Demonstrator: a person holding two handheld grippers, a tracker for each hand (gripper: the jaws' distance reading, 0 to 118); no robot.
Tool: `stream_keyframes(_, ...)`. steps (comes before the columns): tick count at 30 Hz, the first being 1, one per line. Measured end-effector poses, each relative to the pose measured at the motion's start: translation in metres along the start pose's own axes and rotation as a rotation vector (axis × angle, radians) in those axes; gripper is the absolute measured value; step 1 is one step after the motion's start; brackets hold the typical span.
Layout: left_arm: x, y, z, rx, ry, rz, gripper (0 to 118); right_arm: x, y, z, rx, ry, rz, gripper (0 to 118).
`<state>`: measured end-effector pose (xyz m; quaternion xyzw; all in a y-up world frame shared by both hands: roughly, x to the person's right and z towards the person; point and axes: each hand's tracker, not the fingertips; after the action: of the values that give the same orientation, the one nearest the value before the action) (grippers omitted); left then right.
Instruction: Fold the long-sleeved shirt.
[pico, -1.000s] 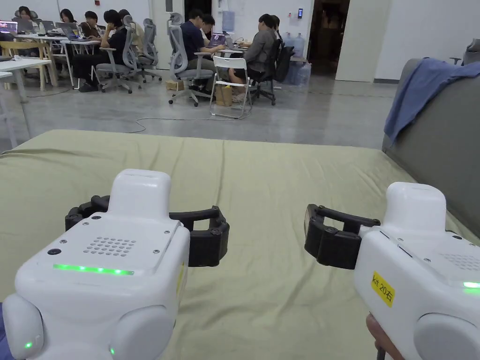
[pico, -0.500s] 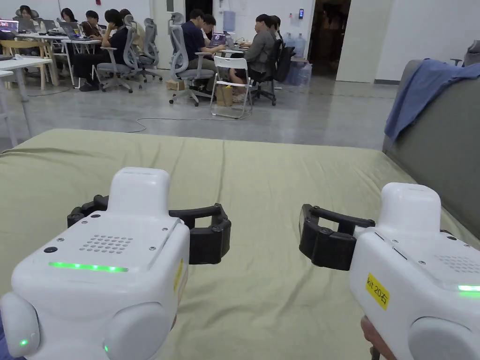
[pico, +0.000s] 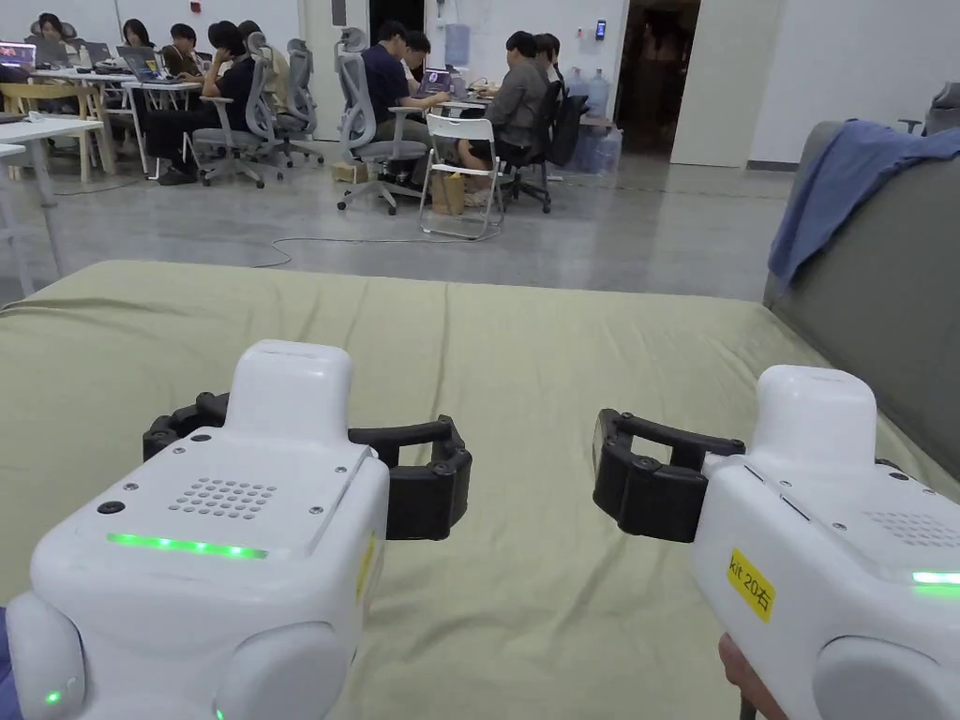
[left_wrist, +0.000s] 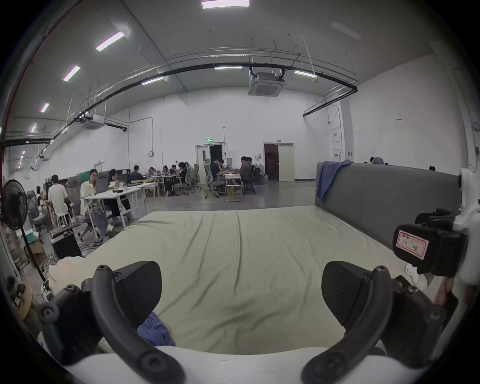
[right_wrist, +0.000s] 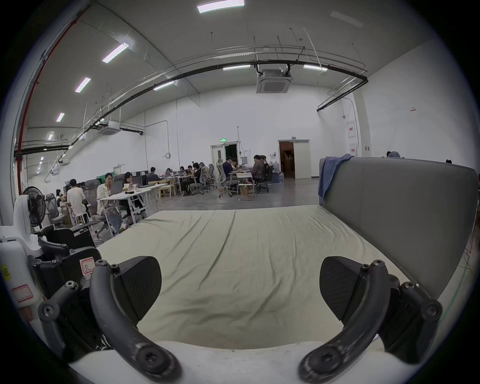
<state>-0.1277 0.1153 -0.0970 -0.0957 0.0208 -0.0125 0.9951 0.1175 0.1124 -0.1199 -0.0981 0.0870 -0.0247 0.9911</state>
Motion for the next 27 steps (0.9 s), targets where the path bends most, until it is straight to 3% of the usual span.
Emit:
stream_keyframes(5, -0.005, 0.0, 0.004, 0.042, -0.049, 0.019, 116, 0.003, 0.002, 0.001, -0.005, -0.011, -0.014, 118)
stream_keyframes(6, -0.006, 0.0, 0.006, 0.036, -0.084, 0.018, 93, 0.004, 0.003, 0.002, -0.015, -0.005, -0.013, 111)
stream_keyframes(7, -0.005, 0.0, 0.005, 0.036, -0.069, 0.015, 48, 0.003, 0.003, 0.003, -0.027, 0.0, -0.002, 86)
stream_keyframes(8, -0.003, -0.001, 0.003, 0.022, -0.068, 0.017, 0, 0.001, 0.002, 0.004, -0.024, -0.008, 0.006, 34)
stream_keyframes(9, -0.001, -0.006, 0.006, -0.013, -0.1, 0.009, 0, 0.001, 0.0, 0.002, -0.046, -0.061, 0.027, 0)
stream_keyframes(14, 0.001, -0.011, 0.004, -0.011, -0.121, 0.036, 0, -0.004, 0.006, 0.0, -0.052, -0.043, -0.01, 0)
stream_keyframes(25, 0.0, -0.006, -0.003, -0.028, -0.117, 0.089, 0, -0.012, 0.007, -0.008, -0.04, -0.063, 0.005, 0)
stream_keyframes(27, -0.01, -0.004, -0.004, -0.053, -0.054, 0.109, 0, -0.018, 0.006, -0.014, -0.043, -0.049, 0.013, 0)
